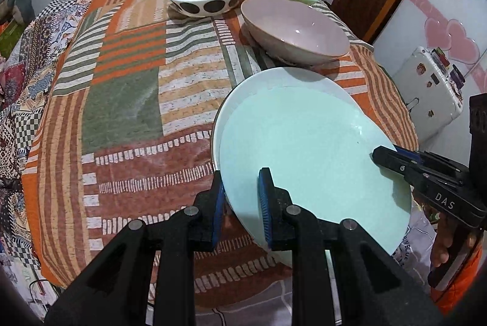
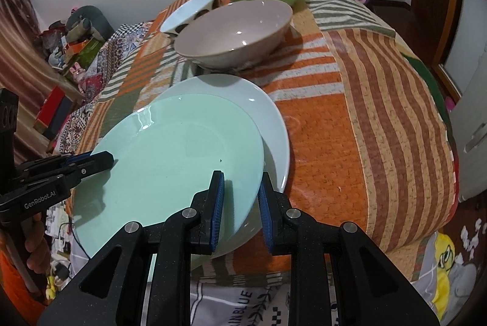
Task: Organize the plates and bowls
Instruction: 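Carry the mint green plate over the white plate with both grippers, then lower the mint green plate onto the white plate and open both grippers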
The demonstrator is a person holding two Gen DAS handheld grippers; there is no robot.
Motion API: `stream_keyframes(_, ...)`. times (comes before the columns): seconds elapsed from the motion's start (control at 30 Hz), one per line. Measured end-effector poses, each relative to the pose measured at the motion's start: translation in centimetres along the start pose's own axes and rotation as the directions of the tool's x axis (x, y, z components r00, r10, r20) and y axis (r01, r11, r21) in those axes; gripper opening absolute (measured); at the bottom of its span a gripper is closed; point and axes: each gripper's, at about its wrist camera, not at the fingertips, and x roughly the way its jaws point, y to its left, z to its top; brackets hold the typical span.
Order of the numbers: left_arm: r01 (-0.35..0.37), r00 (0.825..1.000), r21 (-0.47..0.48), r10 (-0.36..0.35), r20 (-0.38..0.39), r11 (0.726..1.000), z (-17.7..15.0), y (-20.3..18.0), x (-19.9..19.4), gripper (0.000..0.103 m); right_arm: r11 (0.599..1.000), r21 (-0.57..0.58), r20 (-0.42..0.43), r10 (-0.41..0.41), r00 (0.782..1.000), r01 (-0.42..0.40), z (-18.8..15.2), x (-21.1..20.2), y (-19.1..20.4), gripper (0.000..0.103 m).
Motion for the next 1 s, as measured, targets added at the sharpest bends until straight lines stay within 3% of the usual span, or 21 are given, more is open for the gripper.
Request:
stream_keyframes(0.83,-0.02,0.999,0.009,0.02,-0.033,1.0,1.7,0.1,2.6,0.022,1.0,0.017,-0.009,0.014,1.0,-0.014,0.9,1.0,-1.1,0.02)
stream_keyframes(1.0,-0.004,0.998,0.018,0.005,-0.059,1.0,1.8,-0.1,2.9,0.032,1.0,0.015,-0.006,0.014,1.0,-0.014,0.8,0.8,-1.0,0.02)
